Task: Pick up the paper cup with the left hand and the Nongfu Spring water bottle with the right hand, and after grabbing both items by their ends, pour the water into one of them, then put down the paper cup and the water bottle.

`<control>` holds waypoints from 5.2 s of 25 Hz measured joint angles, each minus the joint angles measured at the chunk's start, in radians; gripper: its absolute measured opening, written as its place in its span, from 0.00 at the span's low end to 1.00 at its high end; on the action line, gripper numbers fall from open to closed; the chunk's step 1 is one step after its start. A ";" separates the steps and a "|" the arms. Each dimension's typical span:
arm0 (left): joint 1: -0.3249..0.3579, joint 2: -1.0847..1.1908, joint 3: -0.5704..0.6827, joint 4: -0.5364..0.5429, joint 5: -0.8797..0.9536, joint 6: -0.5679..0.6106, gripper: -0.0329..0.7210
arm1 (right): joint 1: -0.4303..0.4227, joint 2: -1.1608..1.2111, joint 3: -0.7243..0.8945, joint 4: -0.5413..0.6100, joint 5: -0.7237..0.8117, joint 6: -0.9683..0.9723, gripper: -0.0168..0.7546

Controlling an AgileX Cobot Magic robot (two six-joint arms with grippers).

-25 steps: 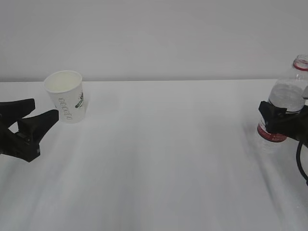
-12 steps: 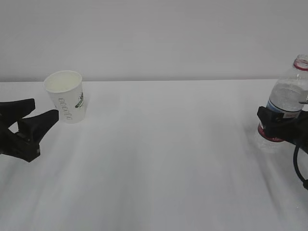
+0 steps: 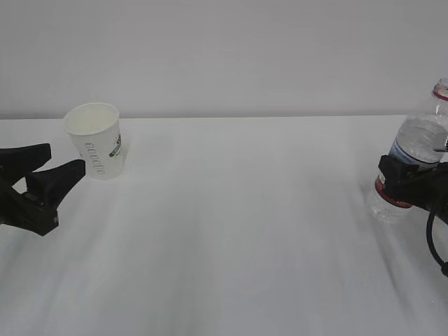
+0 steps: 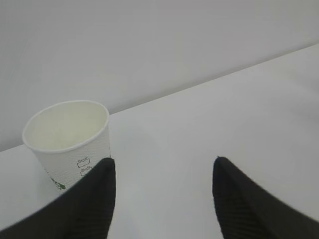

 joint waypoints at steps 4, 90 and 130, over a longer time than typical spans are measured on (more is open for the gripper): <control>0.000 0.000 0.000 0.000 0.000 0.000 0.65 | 0.000 0.001 0.000 -0.002 0.000 0.000 0.60; 0.000 0.481 -0.138 -0.227 -0.180 0.000 0.91 | 0.000 -0.474 0.124 -0.106 0.397 -0.075 0.59; 0.000 0.805 -0.540 -0.321 -0.187 -0.095 0.96 | 0.000 -0.477 0.124 -0.106 0.397 -0.127 0.59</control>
